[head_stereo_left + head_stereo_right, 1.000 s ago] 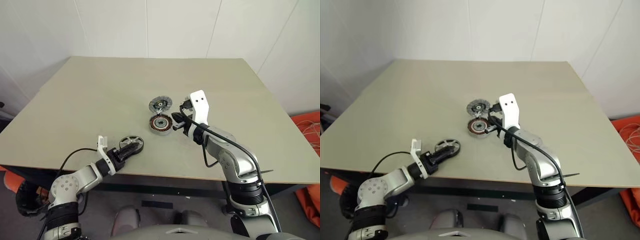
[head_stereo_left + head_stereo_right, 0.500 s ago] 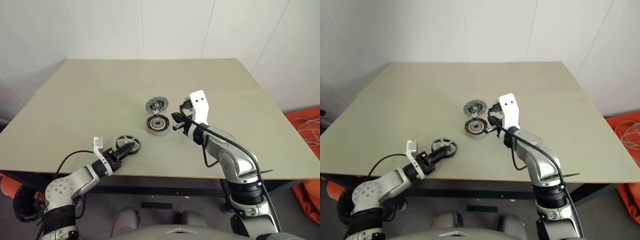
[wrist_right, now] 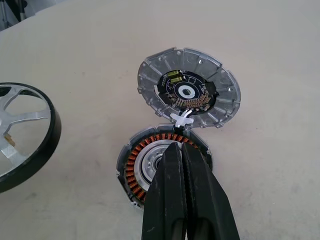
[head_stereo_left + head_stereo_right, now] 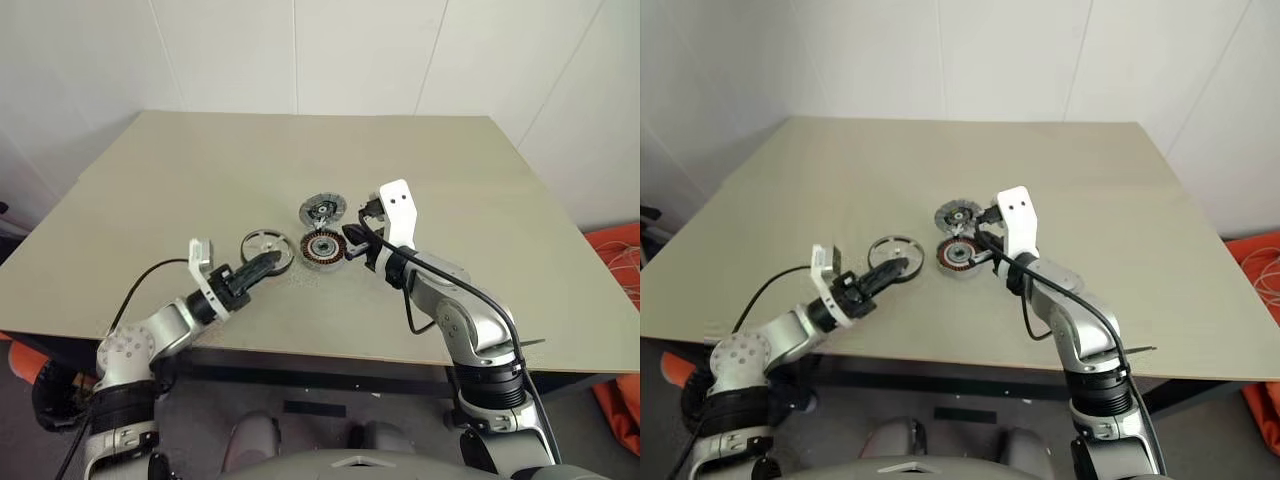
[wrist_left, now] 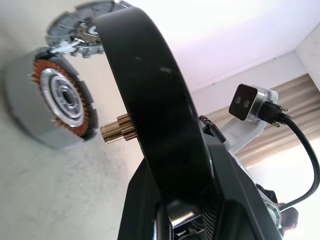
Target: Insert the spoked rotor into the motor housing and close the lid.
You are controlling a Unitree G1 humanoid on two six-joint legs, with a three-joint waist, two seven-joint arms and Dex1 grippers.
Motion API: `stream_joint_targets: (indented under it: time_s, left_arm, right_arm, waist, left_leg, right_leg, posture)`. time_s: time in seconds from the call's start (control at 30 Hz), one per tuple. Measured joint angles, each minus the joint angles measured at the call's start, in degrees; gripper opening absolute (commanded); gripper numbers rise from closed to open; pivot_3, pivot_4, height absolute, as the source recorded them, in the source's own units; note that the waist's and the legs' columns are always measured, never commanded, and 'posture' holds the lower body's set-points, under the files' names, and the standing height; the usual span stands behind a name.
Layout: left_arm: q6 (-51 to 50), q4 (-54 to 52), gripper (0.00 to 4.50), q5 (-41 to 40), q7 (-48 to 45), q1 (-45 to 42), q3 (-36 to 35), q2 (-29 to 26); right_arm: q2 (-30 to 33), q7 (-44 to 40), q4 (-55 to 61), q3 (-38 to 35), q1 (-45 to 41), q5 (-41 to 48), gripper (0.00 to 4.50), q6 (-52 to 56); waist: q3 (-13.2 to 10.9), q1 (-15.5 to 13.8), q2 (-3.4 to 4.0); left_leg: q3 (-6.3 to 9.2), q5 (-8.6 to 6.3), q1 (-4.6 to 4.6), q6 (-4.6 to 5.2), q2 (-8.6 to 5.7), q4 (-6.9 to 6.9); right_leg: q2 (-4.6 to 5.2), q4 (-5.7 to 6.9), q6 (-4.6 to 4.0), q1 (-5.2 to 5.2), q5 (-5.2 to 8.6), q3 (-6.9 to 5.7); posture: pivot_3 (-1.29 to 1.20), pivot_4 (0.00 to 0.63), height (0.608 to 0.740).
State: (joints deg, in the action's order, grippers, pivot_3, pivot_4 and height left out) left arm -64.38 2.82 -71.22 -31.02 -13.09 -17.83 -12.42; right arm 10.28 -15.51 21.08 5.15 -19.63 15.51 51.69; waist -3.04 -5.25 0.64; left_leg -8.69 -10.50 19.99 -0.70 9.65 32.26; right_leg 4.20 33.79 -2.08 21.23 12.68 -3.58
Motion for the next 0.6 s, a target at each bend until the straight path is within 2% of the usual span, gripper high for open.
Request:
stream_joint_targets:
  time_s: [0.37, 0.6]
  left_arm:
    - [1.91, 13.89, 0.34, 7.83, 0.53, -10.39, 5.79, 6.83]
    - [7.18, 20.7, 0.34, 13.81, 0.04, -15.4, 5.72, 9.1]
  right_arm:
    - [-0.08, 0.21, 0.0, -0.2, -0.07, 0.15, 0.0, 0.0]
    - [-0.08, 0.62, 0.11, -0.33, -0.06, 0.26, 0.0, 0.06]
  waist:
    - [-0.01, -0.25, -0.01]
    - [-0.01, -0.3, -0.01]
  left_leg:
    - [0.02, 0.0, -0.01, 0.0, 0.0, 0.04]
    - [0.04, 0.0, 0.02, 0.0, -0.01, 0.04]
  right_leg:
    - [0.0, -0.01, 0.04, -0.06, 0.0, 0.0]
    - [0.01, -0.02, 0.03, -0.05, -0.01, 0.0]
  posture:
    - [0.0, 0.0, 0.74]
    - [0.0, 0.0, 0.74]
